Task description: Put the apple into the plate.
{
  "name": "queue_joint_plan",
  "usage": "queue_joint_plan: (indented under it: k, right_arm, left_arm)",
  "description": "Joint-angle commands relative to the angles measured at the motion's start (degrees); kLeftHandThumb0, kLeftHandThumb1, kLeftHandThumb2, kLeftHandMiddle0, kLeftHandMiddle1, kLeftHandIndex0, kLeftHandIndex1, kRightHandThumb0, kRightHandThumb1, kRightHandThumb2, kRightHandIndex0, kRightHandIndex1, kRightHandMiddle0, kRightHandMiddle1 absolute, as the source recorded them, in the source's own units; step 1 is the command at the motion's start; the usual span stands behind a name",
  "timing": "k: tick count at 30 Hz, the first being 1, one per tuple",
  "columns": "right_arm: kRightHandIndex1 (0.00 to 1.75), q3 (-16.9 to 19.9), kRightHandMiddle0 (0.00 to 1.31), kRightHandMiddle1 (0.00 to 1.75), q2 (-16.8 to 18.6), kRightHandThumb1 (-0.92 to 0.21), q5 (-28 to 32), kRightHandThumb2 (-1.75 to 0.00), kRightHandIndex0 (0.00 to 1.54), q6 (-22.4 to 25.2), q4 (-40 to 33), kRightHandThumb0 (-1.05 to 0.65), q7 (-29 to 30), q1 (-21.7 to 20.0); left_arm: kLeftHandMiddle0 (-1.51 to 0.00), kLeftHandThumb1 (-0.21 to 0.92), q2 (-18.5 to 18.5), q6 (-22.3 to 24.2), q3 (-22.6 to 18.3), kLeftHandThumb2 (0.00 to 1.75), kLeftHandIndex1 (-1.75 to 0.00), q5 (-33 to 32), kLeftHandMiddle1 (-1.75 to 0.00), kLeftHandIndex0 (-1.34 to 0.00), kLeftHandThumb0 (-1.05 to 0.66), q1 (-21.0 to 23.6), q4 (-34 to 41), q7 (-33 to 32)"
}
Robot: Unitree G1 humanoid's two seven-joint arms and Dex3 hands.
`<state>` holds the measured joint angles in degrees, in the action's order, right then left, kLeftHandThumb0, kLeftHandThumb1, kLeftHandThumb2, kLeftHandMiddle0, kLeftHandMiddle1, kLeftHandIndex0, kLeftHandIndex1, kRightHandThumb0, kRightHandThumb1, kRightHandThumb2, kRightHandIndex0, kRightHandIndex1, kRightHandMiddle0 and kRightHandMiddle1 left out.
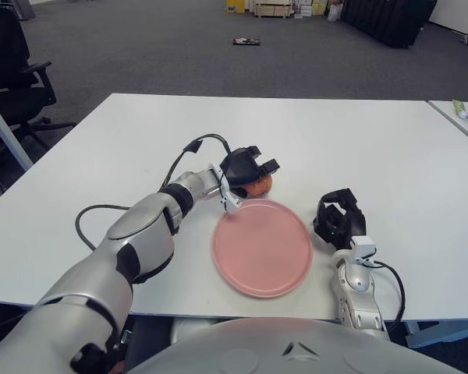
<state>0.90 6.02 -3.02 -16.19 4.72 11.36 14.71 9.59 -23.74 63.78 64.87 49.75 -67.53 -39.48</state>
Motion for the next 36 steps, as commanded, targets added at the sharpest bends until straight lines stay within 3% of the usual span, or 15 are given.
queue_joint_plan:
  k: [1,6,36]
  right_arm:
    - [1.75,0.4,0.37,1.75,-0.2,-0.65,-0.4,-0.91,0.74,-0.1,-0.5,-0.39,0.2,-0.2]
    - [1.75,0.5,0.36,1.75,-0.1,-0.65,-0.3,-0.9,0.74,0.4,-0.7,-0.39,0.2,0.0]
    - [1.75,0.8,0.36,1.75,-0.2,-0.65,-0.2,-0.91,0.74,0.5,-0.5,-0.39,0.0,-0.1]
  left_arm:
    - [-1.12,0.39,-0.2,0.8,4.8,1.21,-1.75,4.9,-1.75,-0.54,-0.45,-5.4,-3.3,3.1]
    - [-1.18,0.32,-0.3,0.1,5.1,1.3,-1.75,4.2,-1.75,-0.6,-0.47,-5.5,-4.2,4.3]
    - [-1.16,0.31,1.5,-7.1,-0.7,1.32,-1.75,-5.3,-1.75,-0.61,-0.47,-5.6,-5.1,10.0]
